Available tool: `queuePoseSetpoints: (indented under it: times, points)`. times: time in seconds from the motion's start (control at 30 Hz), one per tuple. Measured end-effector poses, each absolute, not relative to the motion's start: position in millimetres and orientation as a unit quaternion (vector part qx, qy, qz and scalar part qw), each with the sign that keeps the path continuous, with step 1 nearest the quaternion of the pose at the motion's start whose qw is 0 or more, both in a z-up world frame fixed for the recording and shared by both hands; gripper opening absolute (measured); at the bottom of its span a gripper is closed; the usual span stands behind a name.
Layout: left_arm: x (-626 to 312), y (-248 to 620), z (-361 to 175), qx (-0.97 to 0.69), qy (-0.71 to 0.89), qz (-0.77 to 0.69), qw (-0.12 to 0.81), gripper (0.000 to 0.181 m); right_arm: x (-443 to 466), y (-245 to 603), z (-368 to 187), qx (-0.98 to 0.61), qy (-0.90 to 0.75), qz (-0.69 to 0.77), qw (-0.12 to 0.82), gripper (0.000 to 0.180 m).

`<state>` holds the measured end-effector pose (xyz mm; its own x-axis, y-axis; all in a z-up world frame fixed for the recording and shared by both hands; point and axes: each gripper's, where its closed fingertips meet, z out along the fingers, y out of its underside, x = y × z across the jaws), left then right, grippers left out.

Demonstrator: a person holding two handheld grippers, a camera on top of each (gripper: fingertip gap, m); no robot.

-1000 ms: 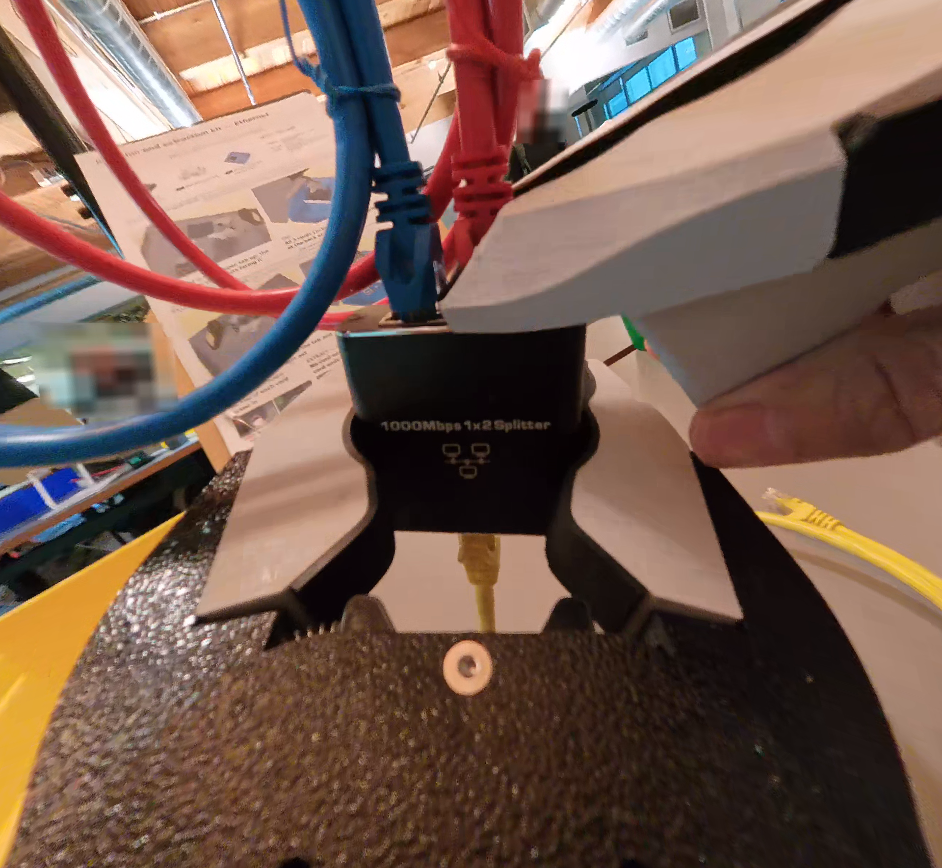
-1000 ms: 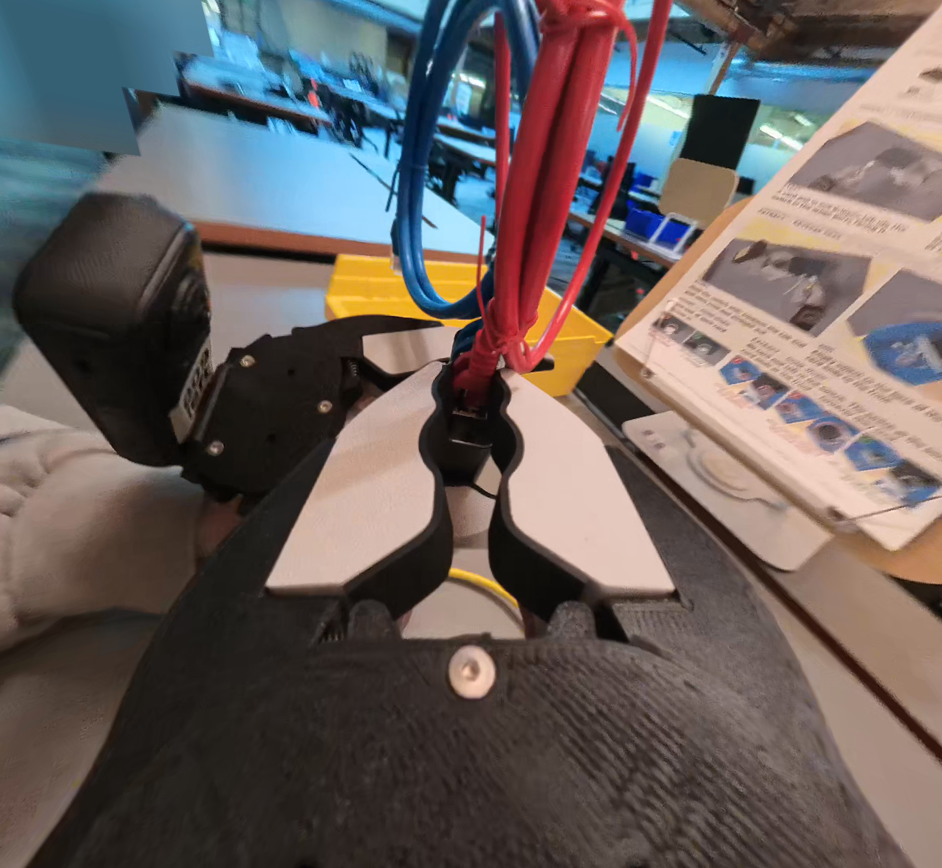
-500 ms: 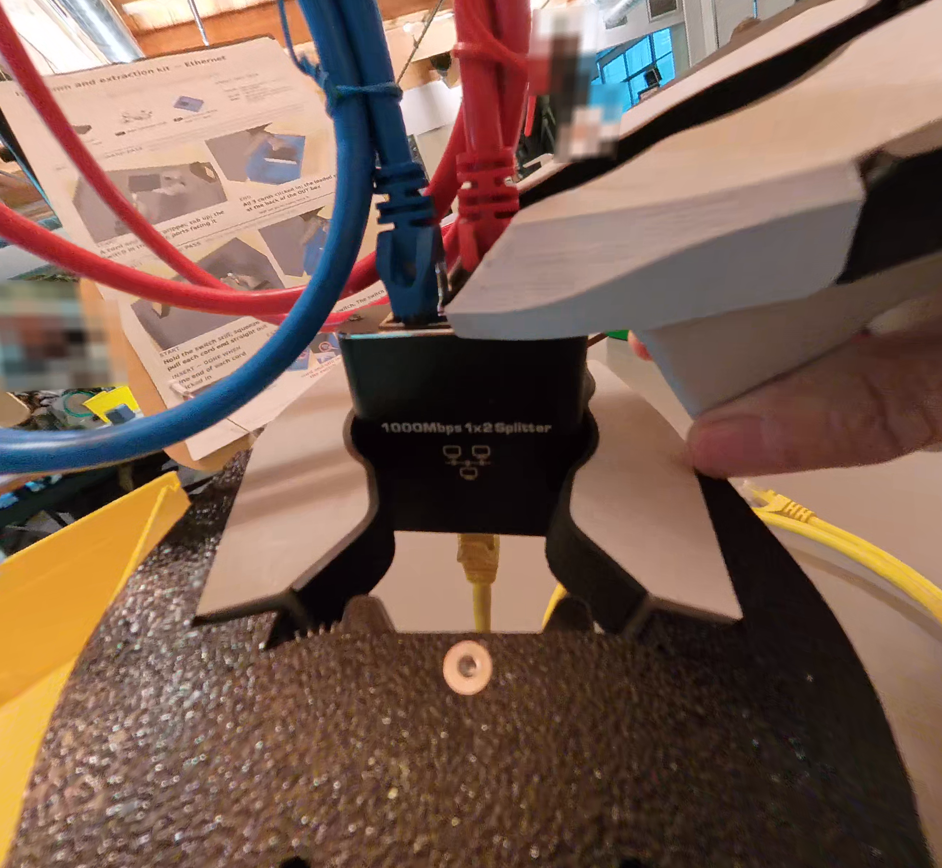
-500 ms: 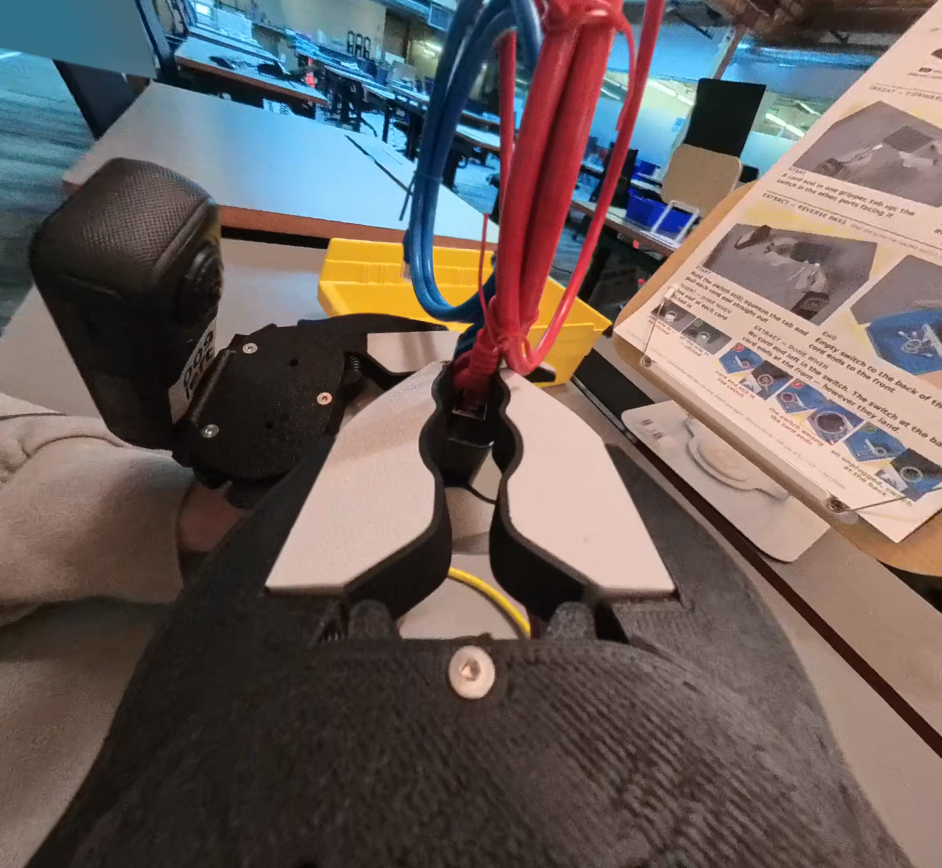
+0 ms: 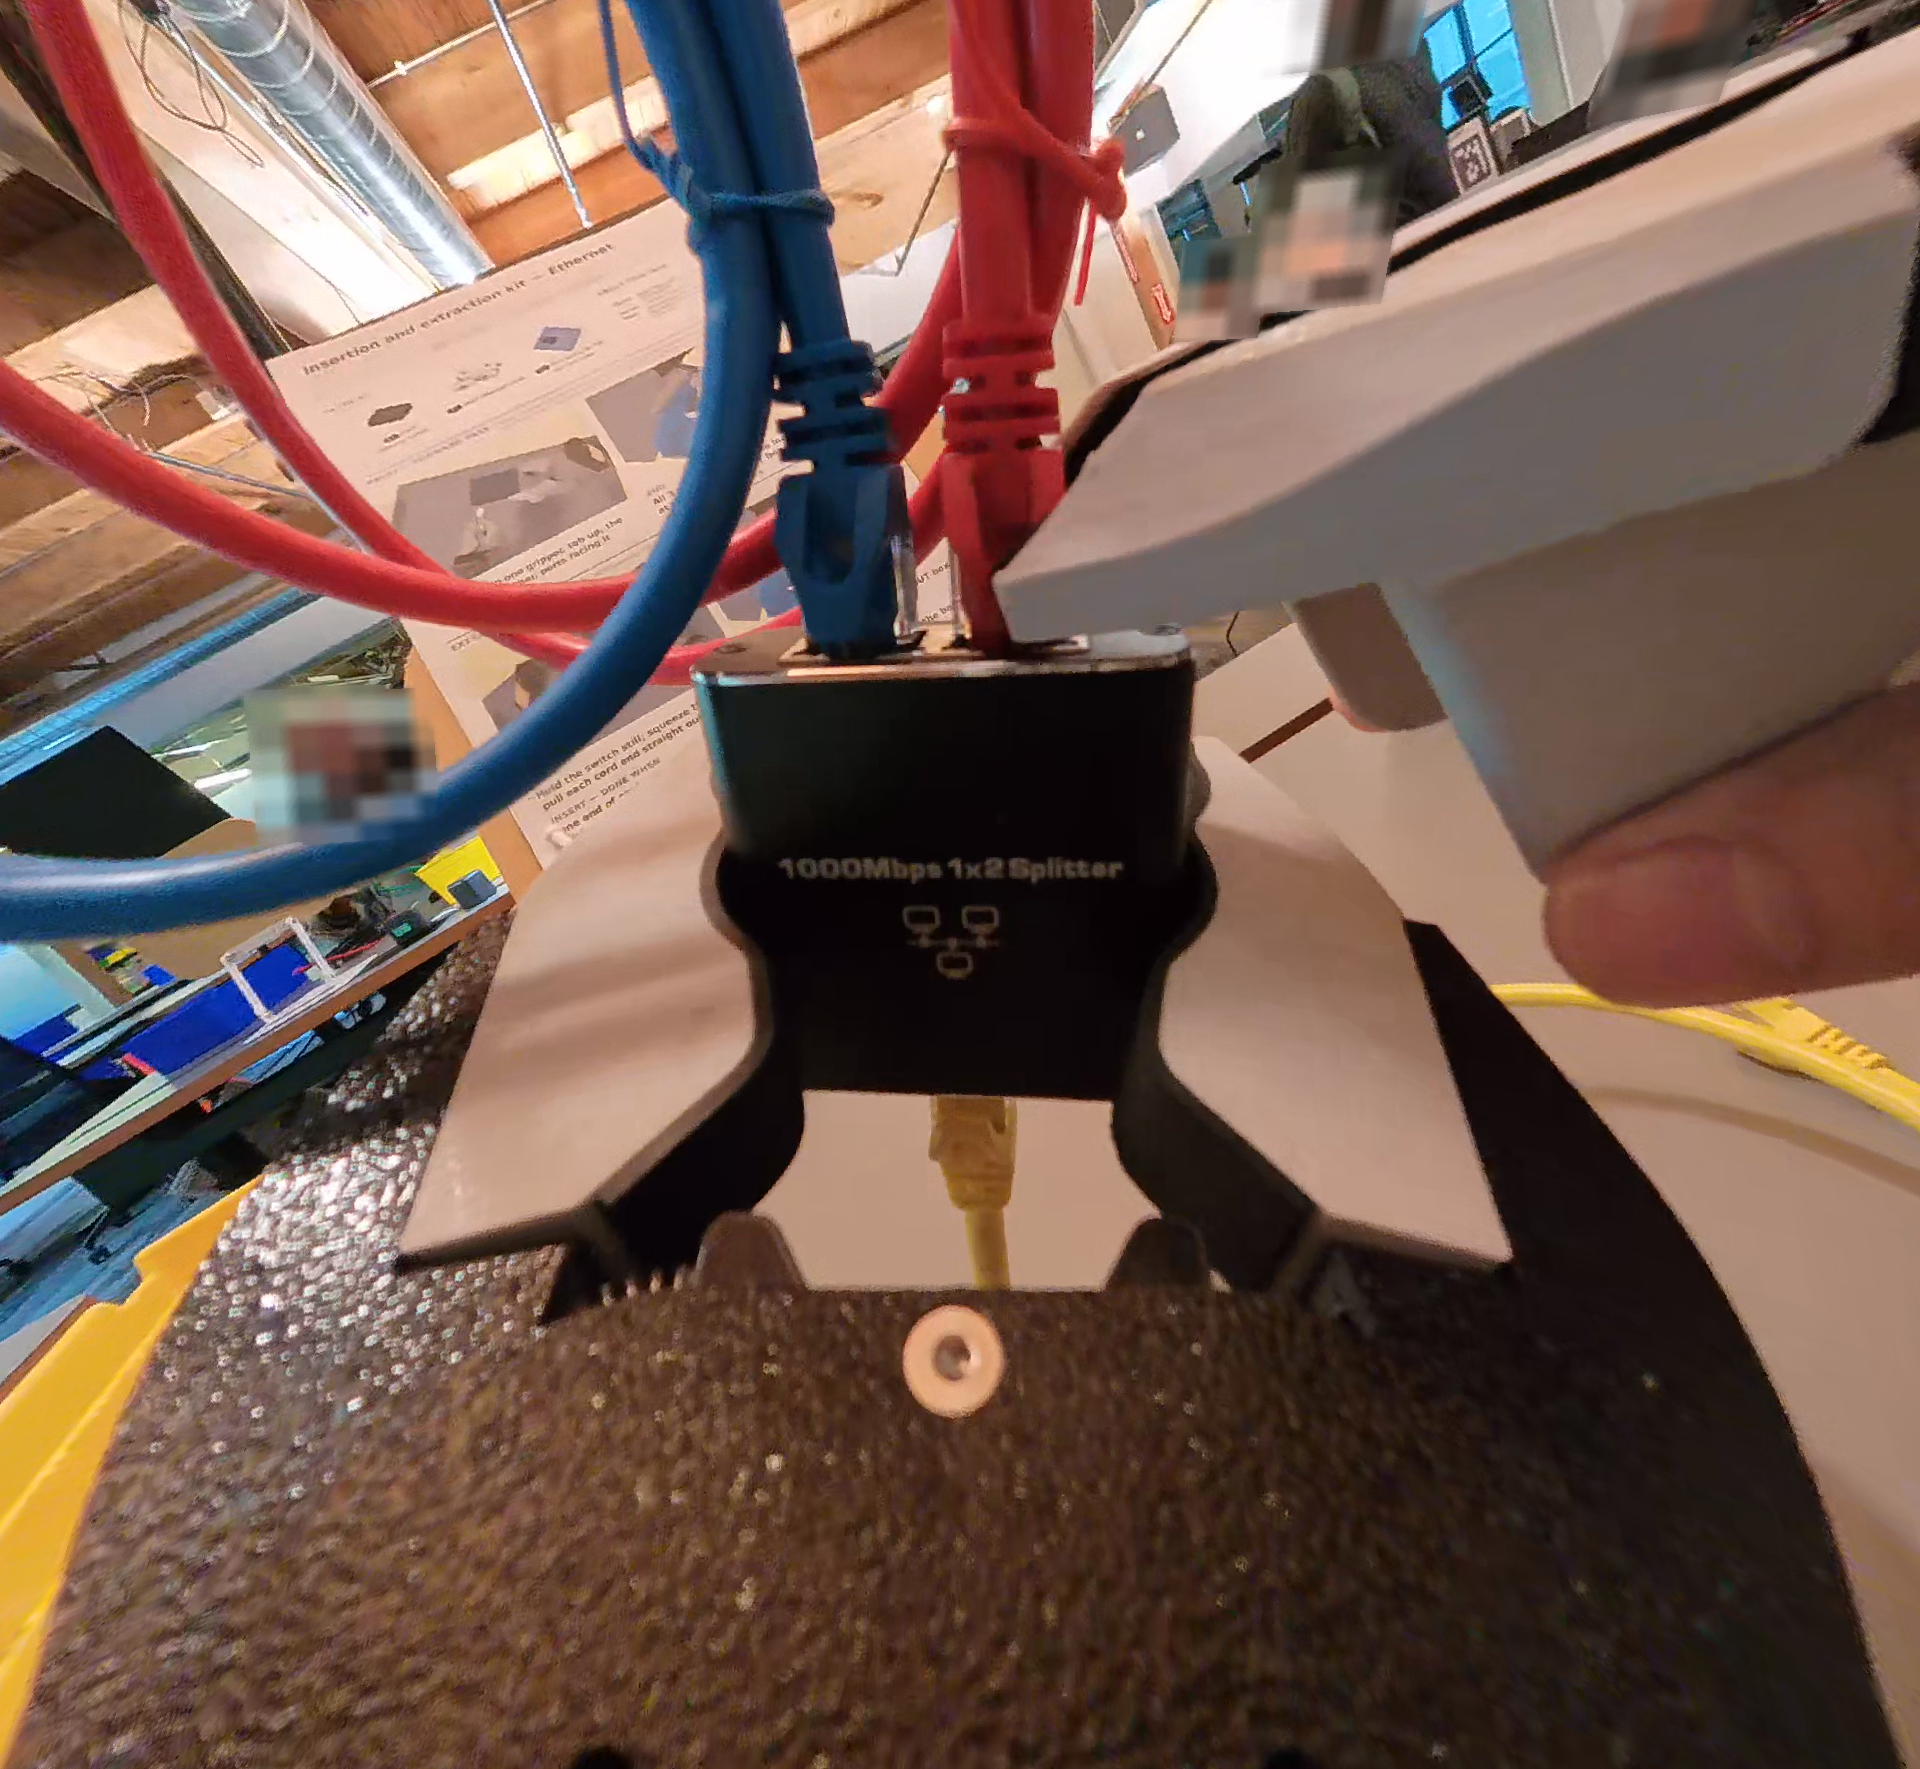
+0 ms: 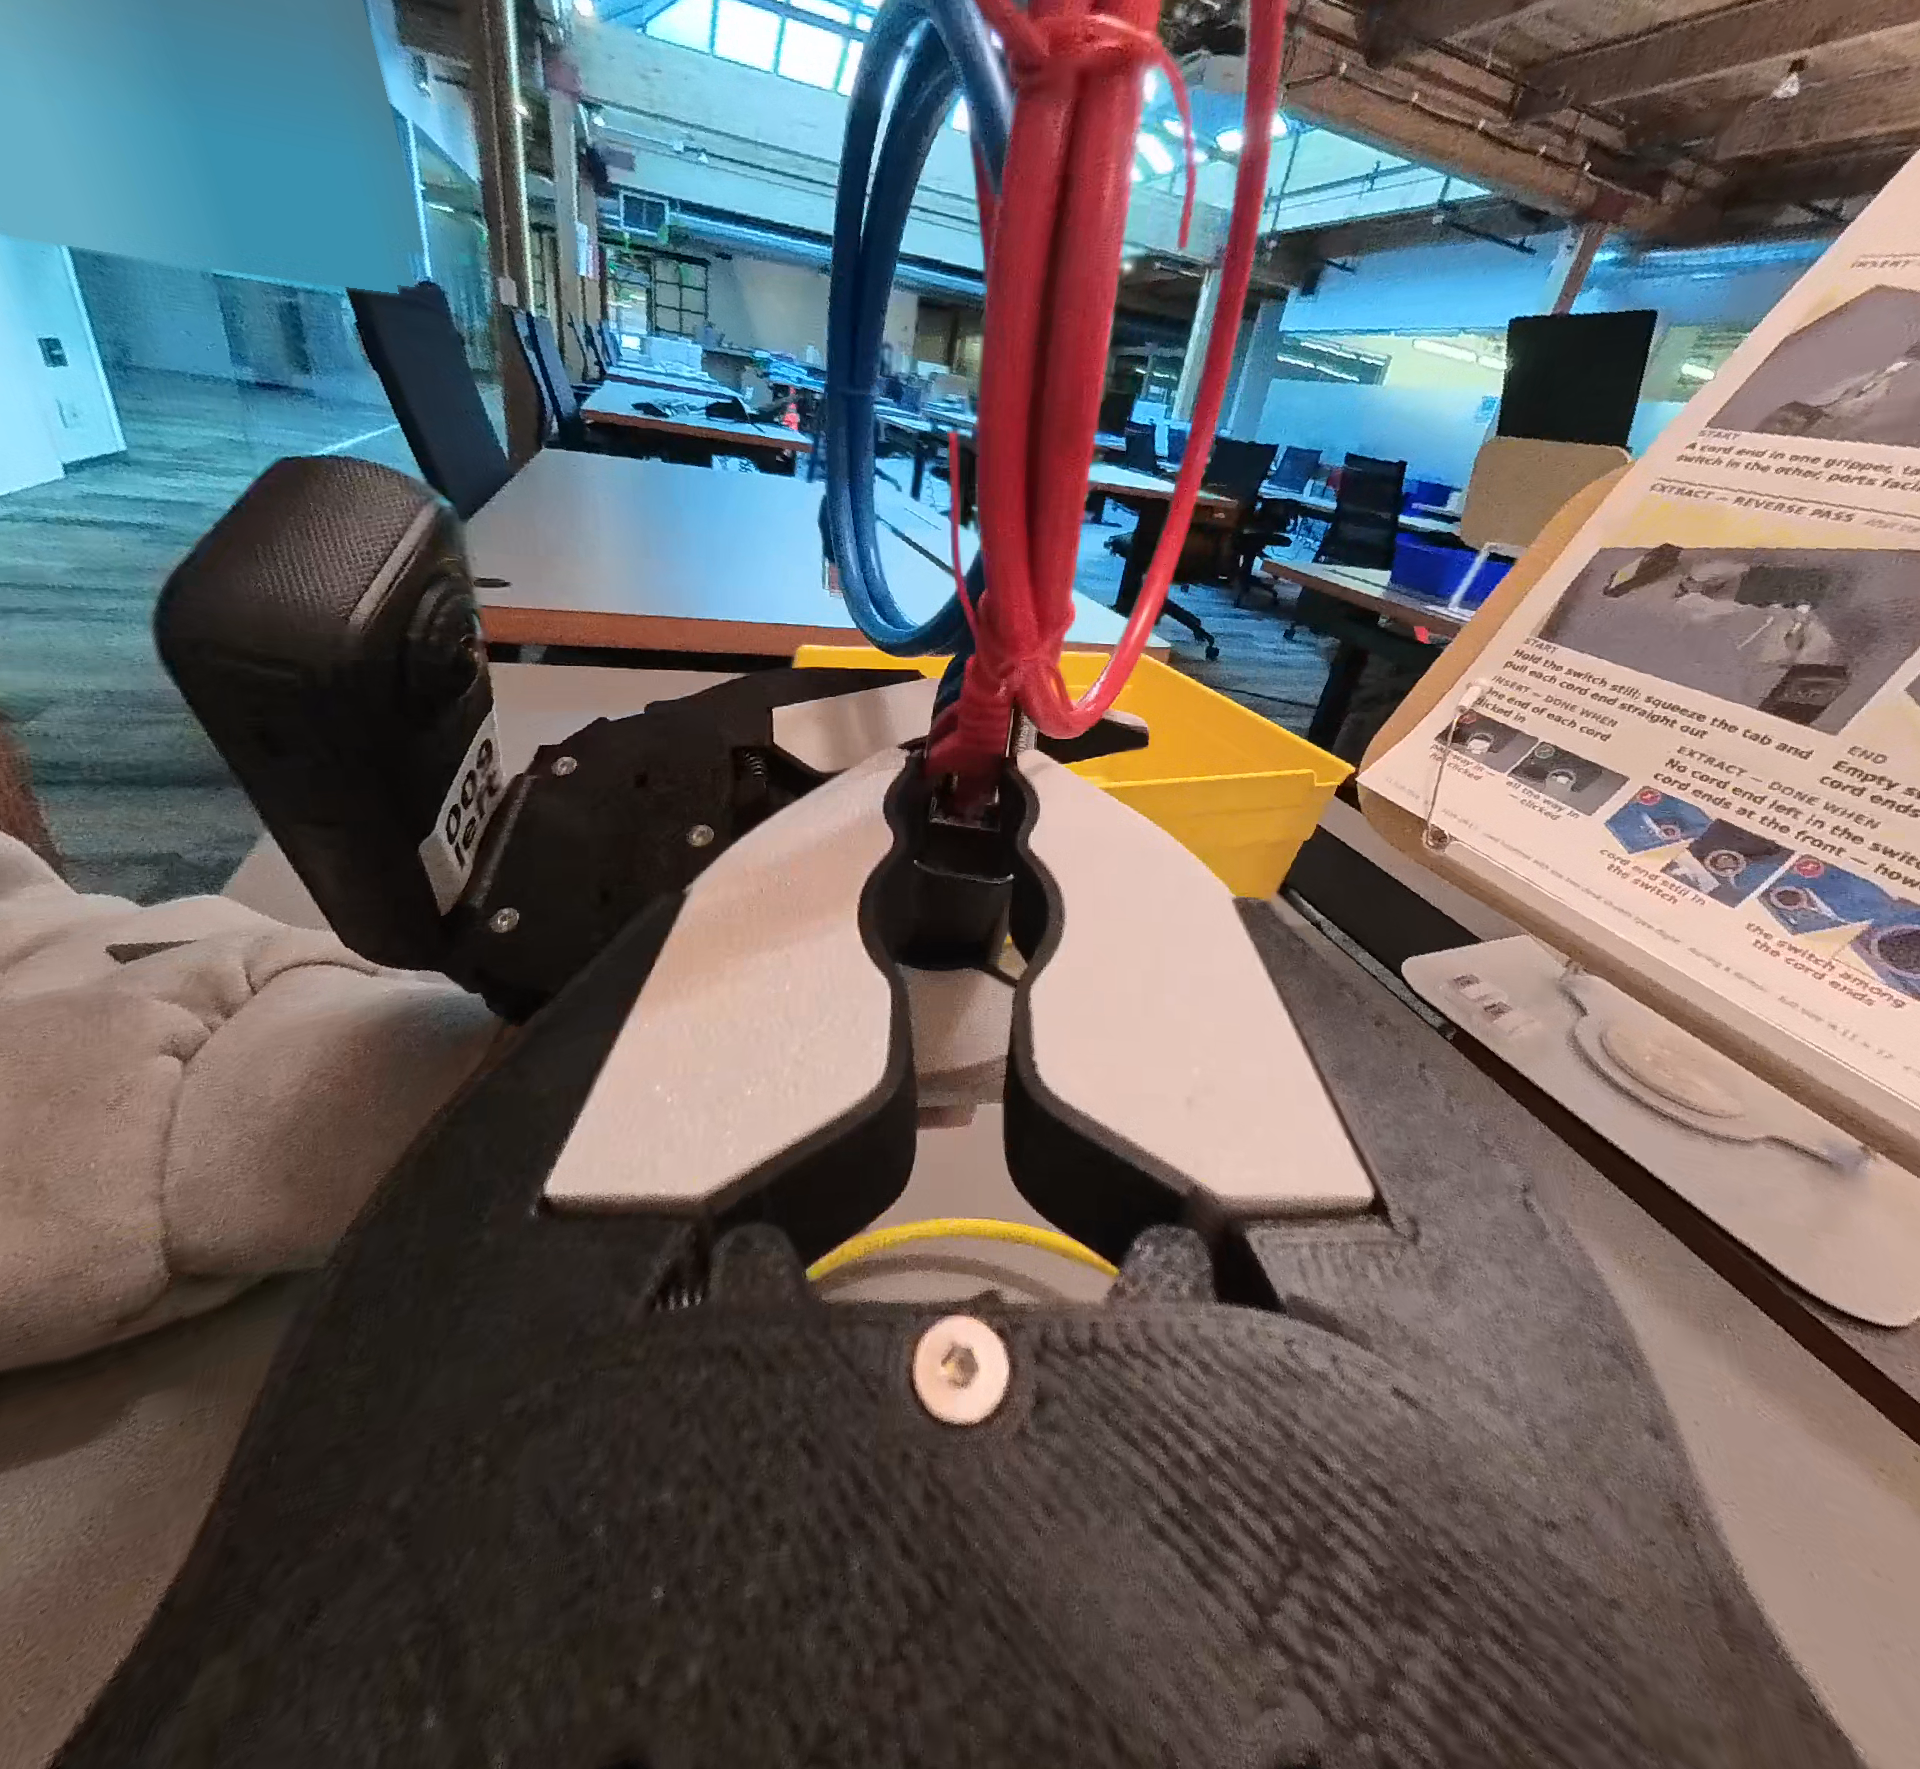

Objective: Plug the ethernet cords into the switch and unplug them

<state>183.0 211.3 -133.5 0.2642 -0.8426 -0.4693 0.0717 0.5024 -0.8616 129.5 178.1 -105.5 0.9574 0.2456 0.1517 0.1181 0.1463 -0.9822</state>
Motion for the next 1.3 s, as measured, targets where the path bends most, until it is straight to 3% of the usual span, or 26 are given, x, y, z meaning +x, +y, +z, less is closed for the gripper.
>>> queuePoseSetpoints:
  times: [0.8,1.3]
  points:
    - [180,215,-132,-0.365,0.514,-0.259,0.732,0.077,131,176,-106,-0.603,-0.129,0.103,0.78,0.014]
    - [183,218,-140,-0.373,0.522,-0.25,0.726,0.078,137,180,-114,-0.646,-0.097,0.095,0.751,0.014]
